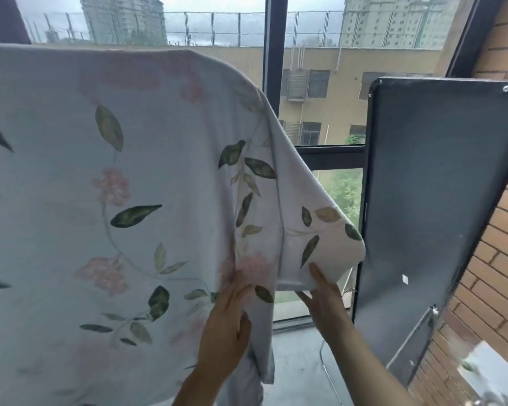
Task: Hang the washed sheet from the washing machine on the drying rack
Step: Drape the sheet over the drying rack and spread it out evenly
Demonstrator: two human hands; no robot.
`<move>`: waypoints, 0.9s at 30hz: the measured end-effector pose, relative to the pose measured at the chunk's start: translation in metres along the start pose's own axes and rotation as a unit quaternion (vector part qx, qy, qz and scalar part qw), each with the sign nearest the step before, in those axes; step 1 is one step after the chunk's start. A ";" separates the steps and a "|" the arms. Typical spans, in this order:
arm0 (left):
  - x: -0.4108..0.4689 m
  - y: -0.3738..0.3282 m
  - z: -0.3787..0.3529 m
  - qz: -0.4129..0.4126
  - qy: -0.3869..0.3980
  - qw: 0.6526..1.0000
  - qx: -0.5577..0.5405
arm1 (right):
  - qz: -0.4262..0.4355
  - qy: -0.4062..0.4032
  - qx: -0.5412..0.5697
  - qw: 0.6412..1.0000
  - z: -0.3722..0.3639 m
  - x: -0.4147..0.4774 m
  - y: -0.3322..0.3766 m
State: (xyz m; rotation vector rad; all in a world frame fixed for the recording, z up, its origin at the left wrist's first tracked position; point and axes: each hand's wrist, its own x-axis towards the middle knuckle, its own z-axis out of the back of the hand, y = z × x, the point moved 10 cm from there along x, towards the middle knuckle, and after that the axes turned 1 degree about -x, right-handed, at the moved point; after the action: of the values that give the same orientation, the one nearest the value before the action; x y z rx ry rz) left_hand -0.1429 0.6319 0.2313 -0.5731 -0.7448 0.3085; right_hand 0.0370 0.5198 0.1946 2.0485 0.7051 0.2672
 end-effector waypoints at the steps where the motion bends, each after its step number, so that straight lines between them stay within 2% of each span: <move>1: -0.006 0.008 0.009 0.014 -0.006 1.000 -0.003 | -0.001 -0.015 0.001 1.000 -0.007 -0.007 -0.011; 6: -0.047 0.054 0.045 0.089 -0.019 0.995 -0.032 | 0.036 -0.050 -0.094 0.994 -0.040 -0.043 -0.052; 9: -0.085 0.086 0.073 0.126 -0.013 0.991 -0.041 | 0.018 -0.078 -0.111 0.991 -0.048 -0.064 -0.087; 12: -0.119 0.113 0.104 0.150 -0.005 0.988 -0.034 | -0.014 -0.091 -0.190 0.977 -0.052 -0.092 -0.129; 17: -0.169 0.157 0.157 0.194 -0.037 0.978 -0.061 | -0.030 -0.102 -0.127 0.986 -0.080 -0.139 -0.186; 21: -0.203 0.185 0.194 0.252 -0.066 0.961 -0.096 | -0.090 -0.069 -0.087 0.990 -0.120 -0.159 -0.227; 23: -0.213 0.199 0.207 0.289 -0.082 0.947 -0.116 | -0.088 -0.061 -0.078 0.991 -0.128 -0.160 -0.236; 27: -0.247 0.237 0.262 0.377 -0.181 0.901 -0.120 | -0.136 0.055 -0.051 0.988 -0.200 -0.154 -0.279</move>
State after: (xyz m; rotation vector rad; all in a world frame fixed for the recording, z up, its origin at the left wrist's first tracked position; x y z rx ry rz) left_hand -0.5176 0.8088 0.1115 -1.0511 -0.9029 1.0766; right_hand -0.2822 0.6865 0.0857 1.8254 1.0076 0.2552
